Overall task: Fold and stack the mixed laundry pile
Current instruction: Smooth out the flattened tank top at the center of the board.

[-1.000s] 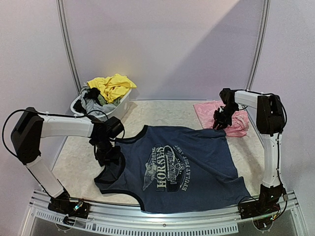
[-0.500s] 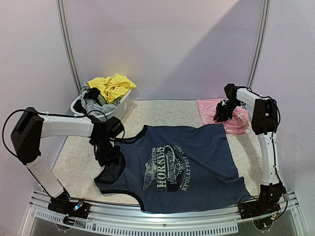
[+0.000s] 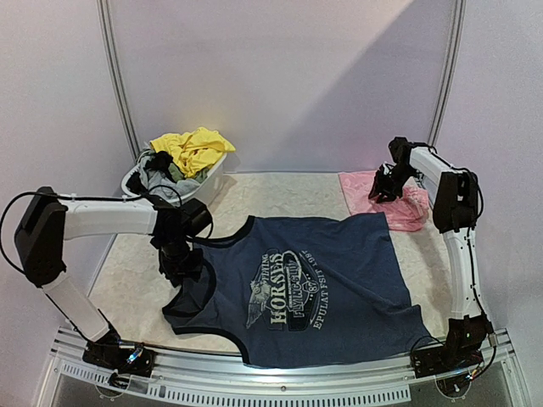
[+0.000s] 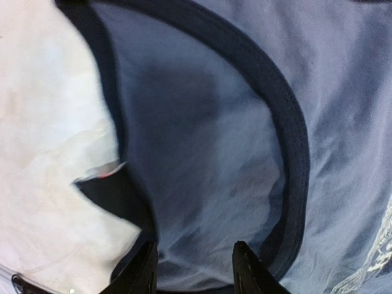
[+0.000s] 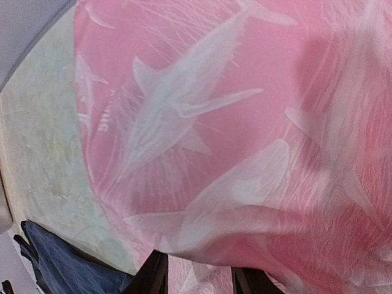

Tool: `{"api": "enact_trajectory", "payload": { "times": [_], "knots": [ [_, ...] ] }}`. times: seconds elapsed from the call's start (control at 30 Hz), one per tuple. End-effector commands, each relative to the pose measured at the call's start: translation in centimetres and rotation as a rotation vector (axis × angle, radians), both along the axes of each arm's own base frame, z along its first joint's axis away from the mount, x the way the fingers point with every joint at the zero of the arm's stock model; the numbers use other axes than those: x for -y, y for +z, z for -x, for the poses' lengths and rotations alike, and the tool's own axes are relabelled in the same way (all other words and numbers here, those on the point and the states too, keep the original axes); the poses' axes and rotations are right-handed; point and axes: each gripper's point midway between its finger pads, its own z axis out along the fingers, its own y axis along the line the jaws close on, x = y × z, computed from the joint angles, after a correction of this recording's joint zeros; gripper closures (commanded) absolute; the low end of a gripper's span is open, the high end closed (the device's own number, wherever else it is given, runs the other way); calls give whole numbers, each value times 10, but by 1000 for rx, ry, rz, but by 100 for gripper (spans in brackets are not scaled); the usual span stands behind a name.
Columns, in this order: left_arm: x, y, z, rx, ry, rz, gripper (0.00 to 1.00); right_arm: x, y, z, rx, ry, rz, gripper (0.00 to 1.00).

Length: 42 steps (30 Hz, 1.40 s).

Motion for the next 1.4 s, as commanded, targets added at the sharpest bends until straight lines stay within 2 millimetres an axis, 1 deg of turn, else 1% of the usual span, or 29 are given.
{"api": "enact_trajectory", "payload": {
  "times": [0.0, 0.03, 0.07, 0.1, 0.17, 0.2, 0.23, 0.27, 0.3, 0.33, 0.37, 0.4, 0.43, 0.47, 0.5, 0.53, 0.57, 0.63, 0.73, 0.8, 0.9, 0.93, 0.97, 1.07, 1.13, 1.2, 1.23, 1.3, 1.37],
  "knots": [
    [-18, 50, 3, 106, 32, -34, 51, -8, 66, -16, 142, -6, -75, 63],
    [-22, 59, 8, 119, 35, -31, 47, -8, 82, -16, 166, -13, -79, 62],
    [-27, 67, 14, 129, 39, -28, 42, -8, 93, -14, 179, -16, -81, 61],
    [-33, 73, 22, 128, 44, -22, 36, -8, 111, -10, 200, -21, -83, 59],
    [-43, 81, 39, 118, 60, -8, 31, -6, 131, 1, 204, -34, -69, 56],
    [-48, 83, 49, 107, 67, -3, 30, -5, 134, 8, 193, -42, -55, 54],
    [-52, 84, 59, 93, 77, 4, 29, -6, 149, 18, 205, -43, -48, 53],
    [-56, 83, 69, 72, 82, 8, 29, -9, 150, 28, 189, -44, -43, 51],
    [-60, 81, 80, 51, 86, 11, 29, -13, 157, 40, 189, -40, -36, 50],
    [-63, 80, 89, 40, 89, 20, 31, -18, 172, 54, 206, -36, -38, 49],
    [-65, 77, 97, 22, 97, 20, 34, -24, 170, 67, 191, -28, -36, 49],
    [-66, 73, 104, 9, 109, 34, 36, -31, 176, 81, 193, -16, -35, 49],
    [-65, 69, 108, 7, 120, 52, 38, -40, 172, 95, 174, -1, -36, 49],
    [-64, 65, 110, 8, 139, 69, 39, -48, 178, 110, 179, 18, -44, 49],
    [-62, 60, 111, 14, 160, 93, 40, -58, 174, 123, 161, 33, -52, 49],
    [-61, 55, 111, 17, 180, 105, 41, -68, 174, 136, 151, 53, -64, 50],
    [-60, 50, 111, 18, 210, 115, 41, -79, 176, 147, 151, 77, -72, 51],
    [-55, 35, 110, 18, 239, 148, 42, -104, 169, 166, 136, 129, -85, 52],
    [-48, 13, 104, 26, 250, 176, 48, -146, 168, 182, 138, 211, -125, 54],
    [-41, -3, 106, -15, 239, 195, 51, -171, 161, 188, 122, 251, -140, 55],
    [-31, -16, 102, -36, 214, 212, 55, -201, 159, 194, 112, 287, -162, 56],
    [-27, -19, 100, -33, 210, 226, 56, -209, 155, 194, 102, 297, -164, 56],
    [-24, -21, 97, -23, 210, 240, 57, -215, 153, 195, 93, 305, -168, 57],
    [-25, -26, 96, -11, 225, 253, 67, -228, 147, 199, 70, 328, -163, 57],
    [-27, -31, 99, -14, 232, 252, 79, -232, 142, 202, 54, 338, -158, 57],
    [-30, -32, 102, -16, 236, 242, 99, -232, 136, 203, 39, 339, -154, 57],
    [-33, -29, 102, -12, 238, 232, 100, -232, 134, 204, 33, 340, -150, 57],
    [-47, -16, 107, -8, 250, 166, 100, -230, 129, 205, 26, 340, -142, 57],
    [-72, 6, 108, 33, 274, 56, 100, -230, 123, 206, 20, 341, -138, 58]
  ]
}}
